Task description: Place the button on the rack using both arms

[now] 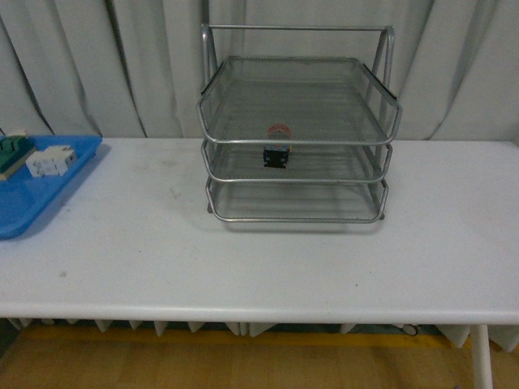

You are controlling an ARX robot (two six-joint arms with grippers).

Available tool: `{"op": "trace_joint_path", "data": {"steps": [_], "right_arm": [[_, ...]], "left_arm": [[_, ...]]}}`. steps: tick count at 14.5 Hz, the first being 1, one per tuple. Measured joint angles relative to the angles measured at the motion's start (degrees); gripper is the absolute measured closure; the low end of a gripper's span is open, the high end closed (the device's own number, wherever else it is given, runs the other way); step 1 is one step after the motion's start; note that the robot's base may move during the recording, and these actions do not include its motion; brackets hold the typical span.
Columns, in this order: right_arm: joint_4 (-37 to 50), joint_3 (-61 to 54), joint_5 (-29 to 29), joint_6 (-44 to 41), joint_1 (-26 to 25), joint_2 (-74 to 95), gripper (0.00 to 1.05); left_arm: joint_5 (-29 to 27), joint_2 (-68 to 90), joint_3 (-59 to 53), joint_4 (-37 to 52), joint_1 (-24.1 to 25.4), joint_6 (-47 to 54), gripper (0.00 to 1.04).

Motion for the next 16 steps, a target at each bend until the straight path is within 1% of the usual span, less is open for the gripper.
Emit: {"op": "trace_joint_path", "data": {"steps": [1,2,3,5,6,8,9,10,11,12,13,16], "right_arm": [[-1.2,-0.2,0.0,0.0,0.0,-0.1,1.03],[-0.6,-0.2,0.0,0.0,0.0,-0.1,1.03],[-0.7,-0.2,0.0,-0.2,0.0,-0.1,1.01],[-0.6,-0.2,0.0,-0.2,0.0,-0.1,0.81],[-0.6,-0.2,0.0,-0.1,0.0,-0.1,0.66],[-0.6,-0.2,0.0,-0.1,0.0,-0.1,0.48],[-0.6,-0.2,0.0,-0.2,0.0,-0.1,0.37],[-0.6,-0.2,0.0,-0.1,0.0,-0.1,0.23],[-0.6,-0.2,0.0,-0.2,0.0,-0.1,0.12],[-0.6,-0.2,0.0,-0.1,0.0,-0.1,0.04],[-0.6,-0.2,0.0,-0.2,0.0,-0.1,0.08],[-0.6,-0.2,0.0,-0.2,0.0,-0.1,0.06]], "left_arm": [[0.0,0.0,0.0,0.0,0.0,0.0,0.07],[0.0,0.0,0.0,0.0,0.0,0.0,0.07],[0.0,0.0,0.0,0.0,0.0,0.0,0.07],[0.0,0.0,0.0,0.0,0.0,0.0,0.07],[0.0,0.0,0.0,0.0,0.0,0.0,0.07],[0.0,0.0,0.0,0.0,0.0,0.0,0.07],[0.0,0.0,0.0,0.0,0.0,0.0,0.07],[0.0,0.0,0.0,0.0,0.0,0.0,0.07],[0.0,0.0,0.0,0.0,0.0,0.0,0.07],[0.0,0.0,0.0,0.0,0.0,0.0,0.07],[0.0,0.0,0.0,0.0,0.0,0.0,0.07],[0.0,0.0,0.0,0.0,0.0,0.0,0.07]]}}
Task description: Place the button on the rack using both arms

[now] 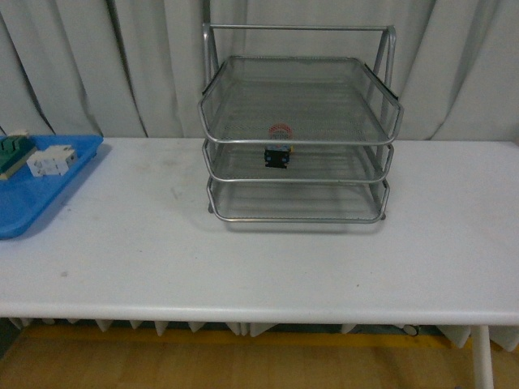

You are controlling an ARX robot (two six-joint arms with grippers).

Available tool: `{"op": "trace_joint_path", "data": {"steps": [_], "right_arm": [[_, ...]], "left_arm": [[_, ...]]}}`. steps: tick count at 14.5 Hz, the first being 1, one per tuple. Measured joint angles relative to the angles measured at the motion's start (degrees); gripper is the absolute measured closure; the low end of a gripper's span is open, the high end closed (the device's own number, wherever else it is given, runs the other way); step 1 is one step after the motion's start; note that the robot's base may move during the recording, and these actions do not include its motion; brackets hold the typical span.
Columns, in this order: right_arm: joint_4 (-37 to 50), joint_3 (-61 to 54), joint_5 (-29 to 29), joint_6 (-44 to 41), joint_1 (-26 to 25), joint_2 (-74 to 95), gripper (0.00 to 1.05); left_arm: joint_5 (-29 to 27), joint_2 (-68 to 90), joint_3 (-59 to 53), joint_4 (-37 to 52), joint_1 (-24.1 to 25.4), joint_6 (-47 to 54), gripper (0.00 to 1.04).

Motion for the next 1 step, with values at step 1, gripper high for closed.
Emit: {"op": "trace_joint_path", "data": {"steps": [1], "right_arm": [[0.0,0.0,0.0,0.0,0.0,0.0,0.06]], "left_arm": [[0.0,0.0,0.0,0.0,0.0,0.0,0.07]]}}
